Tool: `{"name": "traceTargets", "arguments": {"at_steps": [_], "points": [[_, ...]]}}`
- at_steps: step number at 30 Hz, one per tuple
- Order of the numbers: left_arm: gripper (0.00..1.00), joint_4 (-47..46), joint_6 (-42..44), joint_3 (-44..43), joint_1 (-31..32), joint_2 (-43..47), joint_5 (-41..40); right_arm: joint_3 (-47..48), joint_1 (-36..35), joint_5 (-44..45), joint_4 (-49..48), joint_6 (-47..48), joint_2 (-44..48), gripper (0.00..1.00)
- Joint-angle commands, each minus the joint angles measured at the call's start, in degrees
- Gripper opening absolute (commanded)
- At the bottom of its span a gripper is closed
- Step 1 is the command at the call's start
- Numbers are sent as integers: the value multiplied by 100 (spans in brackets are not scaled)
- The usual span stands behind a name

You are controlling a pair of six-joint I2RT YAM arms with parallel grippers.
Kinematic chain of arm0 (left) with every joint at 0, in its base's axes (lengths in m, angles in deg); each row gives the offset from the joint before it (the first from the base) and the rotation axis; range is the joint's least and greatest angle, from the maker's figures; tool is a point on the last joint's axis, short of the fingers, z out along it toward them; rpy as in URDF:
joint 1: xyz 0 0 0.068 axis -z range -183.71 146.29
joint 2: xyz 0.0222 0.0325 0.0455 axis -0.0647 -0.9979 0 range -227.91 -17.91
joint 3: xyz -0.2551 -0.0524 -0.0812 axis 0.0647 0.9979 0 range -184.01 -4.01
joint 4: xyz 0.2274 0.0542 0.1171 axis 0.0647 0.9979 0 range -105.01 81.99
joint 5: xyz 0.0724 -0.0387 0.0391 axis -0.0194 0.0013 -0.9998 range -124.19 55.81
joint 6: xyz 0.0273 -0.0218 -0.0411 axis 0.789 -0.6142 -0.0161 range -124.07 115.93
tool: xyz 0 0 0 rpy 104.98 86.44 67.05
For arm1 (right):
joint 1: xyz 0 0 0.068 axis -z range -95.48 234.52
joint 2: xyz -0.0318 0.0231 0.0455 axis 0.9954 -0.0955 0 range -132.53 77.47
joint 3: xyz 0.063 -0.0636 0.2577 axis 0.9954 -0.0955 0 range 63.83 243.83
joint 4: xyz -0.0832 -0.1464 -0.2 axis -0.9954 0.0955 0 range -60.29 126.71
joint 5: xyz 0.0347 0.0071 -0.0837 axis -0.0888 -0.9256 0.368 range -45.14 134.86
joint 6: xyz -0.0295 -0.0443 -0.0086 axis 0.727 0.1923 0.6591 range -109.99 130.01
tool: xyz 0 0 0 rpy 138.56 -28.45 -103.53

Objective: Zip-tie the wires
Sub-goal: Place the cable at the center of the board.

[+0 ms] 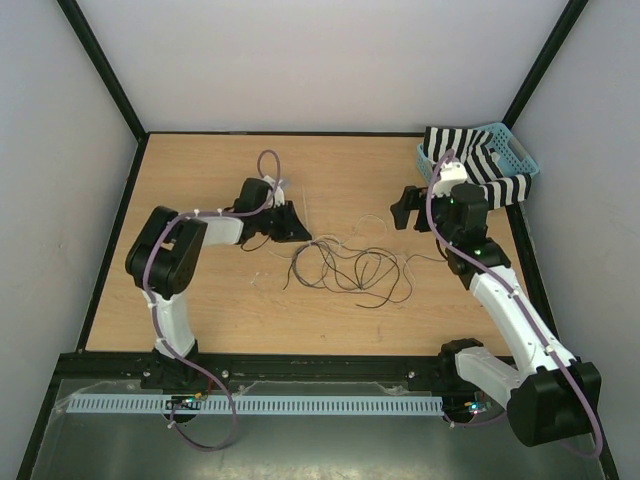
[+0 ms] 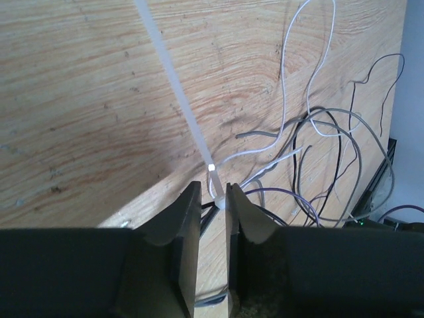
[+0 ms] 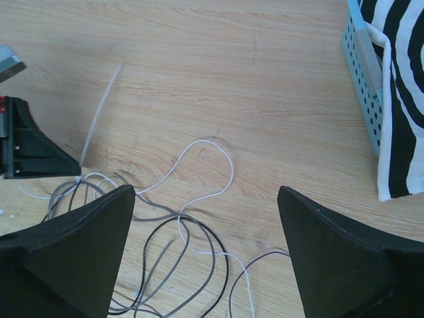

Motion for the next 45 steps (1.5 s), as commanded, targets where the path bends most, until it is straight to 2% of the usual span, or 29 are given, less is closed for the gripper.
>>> {"name": "traceTargets", "arguments": {"at_steps": [1,12,18,25,29,31,33,38,41,45], "points": [[27,-126,126,288,-120,442,-41,-172,14,255,-158,90,131,99],[65,-117,-17,690,-441,1346,290,-737,21,798,-527,58,-16,99],[86,-111,255,1059,-830,2510,98,-1688,21,1418,-1501,-80,8,99],[92,-104,514,1871,-1441,3889,-788,-3151,21,2213,-3976,379,-108,99],[93,-108,728,2412,-1704,4723,-1537,-3435,19,2579,-5160,777,-979,99],[93,-105,860,2614,-1767,5030,-1860,-3055,21,2610,-4889,789,-1406,99],[93,-106,970,2775,-1791,5281,-2166,-3077,21,2584,-5481,909,-1672,99],[94,-100,1529,3036,-1821,5735,-2793,-3195,21,2572,-6109,1135,-1817,99],[99,-97,1567,3219,-1837,5924,-3319,-3238,21,2471,-6242,1234,-1839,99],[99,-5,1519,3271,-2007,6023,-3559,-3327,21,2371,-6316,1276,-1763,99]]}}
